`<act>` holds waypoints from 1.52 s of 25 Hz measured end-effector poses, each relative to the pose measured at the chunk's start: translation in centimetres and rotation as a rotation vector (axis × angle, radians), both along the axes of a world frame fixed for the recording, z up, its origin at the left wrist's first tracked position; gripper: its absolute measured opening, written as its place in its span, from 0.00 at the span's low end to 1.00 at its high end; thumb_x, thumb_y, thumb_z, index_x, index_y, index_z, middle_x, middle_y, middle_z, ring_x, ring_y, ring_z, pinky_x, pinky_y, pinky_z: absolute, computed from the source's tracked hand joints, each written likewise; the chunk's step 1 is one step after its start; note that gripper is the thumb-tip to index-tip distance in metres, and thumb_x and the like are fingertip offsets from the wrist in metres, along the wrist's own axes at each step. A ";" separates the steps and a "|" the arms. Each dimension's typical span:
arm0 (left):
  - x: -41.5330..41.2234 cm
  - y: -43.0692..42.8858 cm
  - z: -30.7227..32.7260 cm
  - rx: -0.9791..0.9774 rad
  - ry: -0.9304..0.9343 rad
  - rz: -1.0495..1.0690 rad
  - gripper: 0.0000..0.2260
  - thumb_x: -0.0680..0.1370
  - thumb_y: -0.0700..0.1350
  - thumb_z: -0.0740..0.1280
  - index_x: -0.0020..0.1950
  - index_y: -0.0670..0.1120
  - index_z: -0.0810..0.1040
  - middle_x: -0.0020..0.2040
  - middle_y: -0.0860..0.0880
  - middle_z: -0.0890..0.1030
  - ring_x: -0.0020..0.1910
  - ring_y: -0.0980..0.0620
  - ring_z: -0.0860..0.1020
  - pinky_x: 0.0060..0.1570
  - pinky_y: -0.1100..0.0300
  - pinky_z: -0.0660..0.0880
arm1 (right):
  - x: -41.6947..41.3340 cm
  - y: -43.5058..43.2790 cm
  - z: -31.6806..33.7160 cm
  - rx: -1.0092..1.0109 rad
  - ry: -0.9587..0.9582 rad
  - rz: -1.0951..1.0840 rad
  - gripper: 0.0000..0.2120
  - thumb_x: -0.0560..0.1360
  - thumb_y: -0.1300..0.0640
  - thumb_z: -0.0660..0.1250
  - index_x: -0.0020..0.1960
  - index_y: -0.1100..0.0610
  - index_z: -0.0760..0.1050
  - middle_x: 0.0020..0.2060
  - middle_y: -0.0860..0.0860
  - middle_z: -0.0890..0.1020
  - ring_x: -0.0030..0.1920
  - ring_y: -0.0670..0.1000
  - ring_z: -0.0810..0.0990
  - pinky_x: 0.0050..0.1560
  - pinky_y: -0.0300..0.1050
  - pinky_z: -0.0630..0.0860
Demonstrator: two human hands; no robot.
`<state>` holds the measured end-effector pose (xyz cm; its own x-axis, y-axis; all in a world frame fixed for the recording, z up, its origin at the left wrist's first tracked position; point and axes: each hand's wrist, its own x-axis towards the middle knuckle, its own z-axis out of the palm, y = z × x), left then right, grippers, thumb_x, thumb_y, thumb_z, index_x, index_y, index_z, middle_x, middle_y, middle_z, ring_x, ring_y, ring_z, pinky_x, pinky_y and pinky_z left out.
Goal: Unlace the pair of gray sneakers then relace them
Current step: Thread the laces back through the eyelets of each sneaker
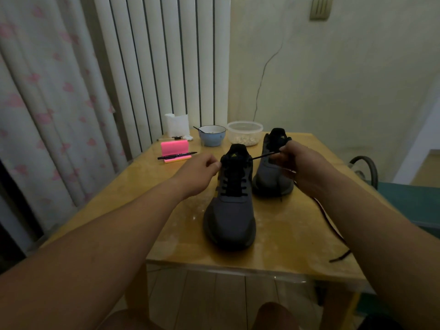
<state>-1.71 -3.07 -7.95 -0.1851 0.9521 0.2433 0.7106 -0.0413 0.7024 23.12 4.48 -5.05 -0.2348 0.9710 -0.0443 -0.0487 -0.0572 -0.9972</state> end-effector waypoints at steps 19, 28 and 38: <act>1.0 -0.3 -0.3 -0.030 -0.226 -0.120 0.08 0.85 0.50 0.67 0.53 0.47 0.77 0.46 0.49 0.82 0.42 0.55 0.81 0.37 0.64 0.76 | -5.8 -2.1 -0.4 0.391 -0.539 0.160 0.14 0.80 0.50 0.72 0.53 0.61 0.77 0.45 0.56 0.82 0.43 0.51 0.81 0.41 0.44 0.78; 2.3 0.5 -0.6 -0.063 0.211 0.038 0.10 0.82 0.55 0.65 0.47 0.50 0.79 0.43 0.48 0.81 0.42 0.48 0.80 0.42 0.50 0.78 | -6.4 -1.8 -1.0 0.077 -0.286 0.130 0.06 0.78 0.57 0.71 0.46 0.56 0.74 0.37 0.54 0.74 0.36 0.52 0.73 0.36 0.47 0.72; 1.8 -4.8 -4.6 -0.147 -0.294 -0.093 0.26 0.81 0.68 0.62 0.71 0.52 0.71 0.63 0.52 0.79 0.61 0.52 0.79 0.63 0.49 0.78 | -4.4 -8.0 -5.0 0.227 -0.661 0.143 0.22 0.79 0.38 0.69 0.66 0.49 0.70 0.57 0.46 0.80 0.57 0.51 0.81 0.57 0.55 0.82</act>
<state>0.08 -7.85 -12.55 -0.1374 0.9892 0.0518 0.4748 0.0199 0.8798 18.76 -3.50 -10.03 -0.3540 0.9350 -0.0215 0.5627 0.1946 -0.8034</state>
